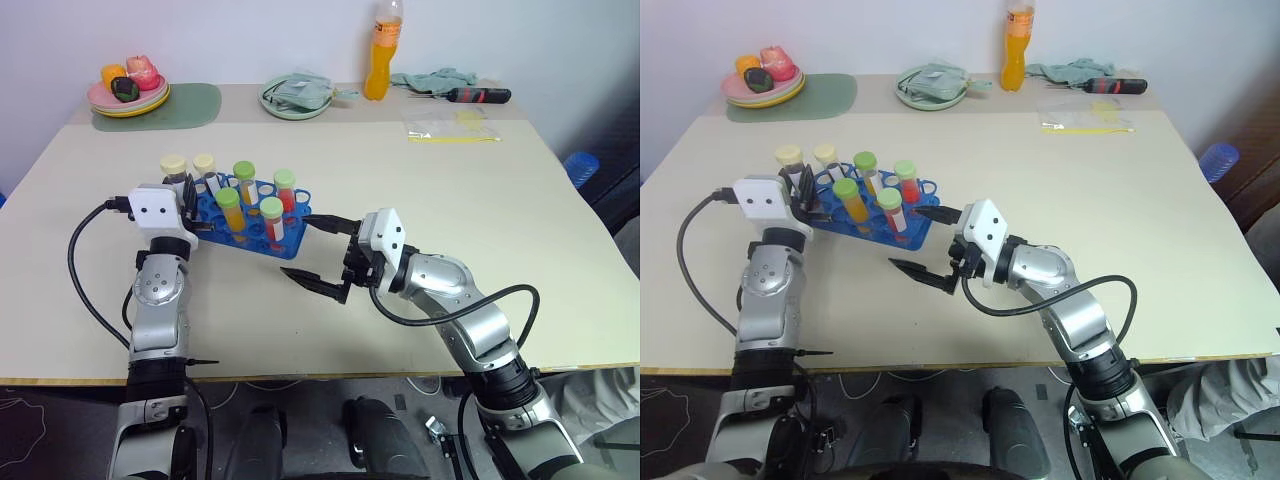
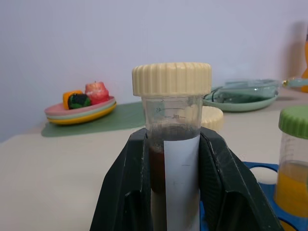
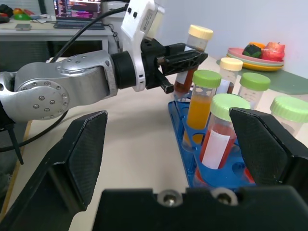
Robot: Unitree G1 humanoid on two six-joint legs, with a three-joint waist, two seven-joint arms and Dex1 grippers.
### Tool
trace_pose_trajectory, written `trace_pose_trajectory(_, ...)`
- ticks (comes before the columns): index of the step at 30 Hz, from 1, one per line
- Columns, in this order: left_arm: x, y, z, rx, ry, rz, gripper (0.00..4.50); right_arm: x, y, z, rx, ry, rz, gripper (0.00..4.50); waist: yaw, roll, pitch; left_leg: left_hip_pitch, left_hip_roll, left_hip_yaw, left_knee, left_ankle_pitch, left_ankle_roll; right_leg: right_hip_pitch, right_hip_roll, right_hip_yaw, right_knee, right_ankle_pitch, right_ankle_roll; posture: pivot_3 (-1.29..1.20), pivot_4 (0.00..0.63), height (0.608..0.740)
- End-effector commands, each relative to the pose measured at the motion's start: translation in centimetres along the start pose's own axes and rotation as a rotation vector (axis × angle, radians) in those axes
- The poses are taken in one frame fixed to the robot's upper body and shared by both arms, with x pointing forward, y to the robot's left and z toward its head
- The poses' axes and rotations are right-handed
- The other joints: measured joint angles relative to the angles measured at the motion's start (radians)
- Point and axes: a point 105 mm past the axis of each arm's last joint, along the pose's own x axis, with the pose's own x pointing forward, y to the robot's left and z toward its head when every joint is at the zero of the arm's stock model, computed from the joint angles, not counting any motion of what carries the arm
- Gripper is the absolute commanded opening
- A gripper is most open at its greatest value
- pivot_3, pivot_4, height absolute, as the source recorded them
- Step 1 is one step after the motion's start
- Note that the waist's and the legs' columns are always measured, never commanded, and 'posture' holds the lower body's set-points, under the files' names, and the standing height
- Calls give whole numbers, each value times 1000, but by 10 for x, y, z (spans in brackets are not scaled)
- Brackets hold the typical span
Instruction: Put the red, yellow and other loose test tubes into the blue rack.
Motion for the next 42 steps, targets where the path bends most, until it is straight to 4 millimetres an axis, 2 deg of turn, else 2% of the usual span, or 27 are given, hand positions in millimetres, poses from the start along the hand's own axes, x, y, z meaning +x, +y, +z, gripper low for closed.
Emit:
trace_pose_trajectory(1, 5, -5, 9, 2, -40, -30, 731, -2, 0, 14, -38, -42, -17, 4500, 0, 0, 0, 0, 0, 0, 0, 0, 0, 0, 0, 0, 0, 0, 0, 0, 150, 740)
trace_pose_trajectory(7, 8, -11, 2, -11, -23, -57, 731, -2, -1, 14, -39, -42, -22, 4500, 0, 0, 0, 0, 0, 0, 0, 0, 0, 0, 0, 0, 0, 0, 0, 0, 150, 740)
trace_pose_trajectory(16, 8, -7, -3, -18, -18, -47, 731, -1, -2, 14, -39, -44, -20, 4500, 0, 0, 0, 0, 0, 0, 0, 0, 0, 0, 0, 0, 0, 0, 0, 0, 150, 740)
trace_pose_trajectory(17, 8, -6, -2, -28, -20, -42, 1778, -1, -2, 14, -40, -44, -20, 4500, 0, 0, 0, 0, 0, 0, 0, 0, 0, 0, 0, 0, 0, 0, 0, 0, 150, 740)
trace_pose_trajectory(18, 7, -5, -2, -32, -25, -35, 2095, -1, -2, 14, -40, -44, -21, 4500, 0, 0, 0, 0, 0, 0, 0, 0, 0, 0, 0, 0, 0, 0, 0, 0, 150, 740)
trace_pose_trajectory(19, 7, -3, 0, -31, -33, -24, 2837, -1, -2, 14, -41, -44, -21, 4500, 0, 0, 0, 0, 0, 0, 0, 0, 0, 0, 0, 0, 0, 0, 0, 0, 150, 740)
trace_pose_trajectory(21, 5, 5, 11, -76, -68, 5, 3674, -2, -4, 14, -46, -45, -24, 4500, -2, 0, 0, 0, 0, 0, 0, 0, 0, 0, 0, 0, 0, 0, 0, 0, 150, 740)
trace_pose_trajectory(25, -7, 28, 46, -194, -148, 26, 3674, -7, -11, 19, -56, -56, -40, 4500, -5, 0, 0, 0, 1, 0, 0, 0, 0, 0, 1, 0, 0, 0, 0, 0, 150, 740)
trace_pose_trajectory(28, -20, 43, 75, -228, -173, 5, 3674, -21, -25, 25, -58, -51, -76, 4500, -4, 0, 0, 0, 1, -1, 0, 0, 0, 0, 0, 0, 0, 0, 0, 0, 150, 740)
trace_pose_trajectory(32, -42, 61, 86, -96, -85, -85, 3674, -57, -52, 23, -49, 9, -167, 4500, -3, 1, 0, 0, 1, 0, -1, 0, 0, 0, 0, 0, 0, 0, 0, 0, 150, 740)
trace_pose_trajectory(35, -69, 80, 74, 20, 71, -187, 3674, -95, -75, 13, -28, 110, -274, 4500, -4, 1, 0, 1, 1, 1, -1, 0, 0, 1, 0, 0, -1, 0, 0, 0, 150, 740)
trace_pose_trajectory(38, -92, 85, 57, 58, 218, -272, 3674, -126, -85, 1, -13, 214, -311, 4500, -3, 1, 1, 1, 1, 1, -2, 0, 0, 1, 1, 0, -2, -1, -1, 0, 150, 740)
trace_pose_trajectory(42, -112, 89, 37, 72, 335, -323, 3674, -150, -90, -11, 15, 291, -336, 4500, -3, 1, 1, 1, 1, 1, -2, 0, 0, 1, 1, 1, -2, -2, -4, 0, 150, 740)
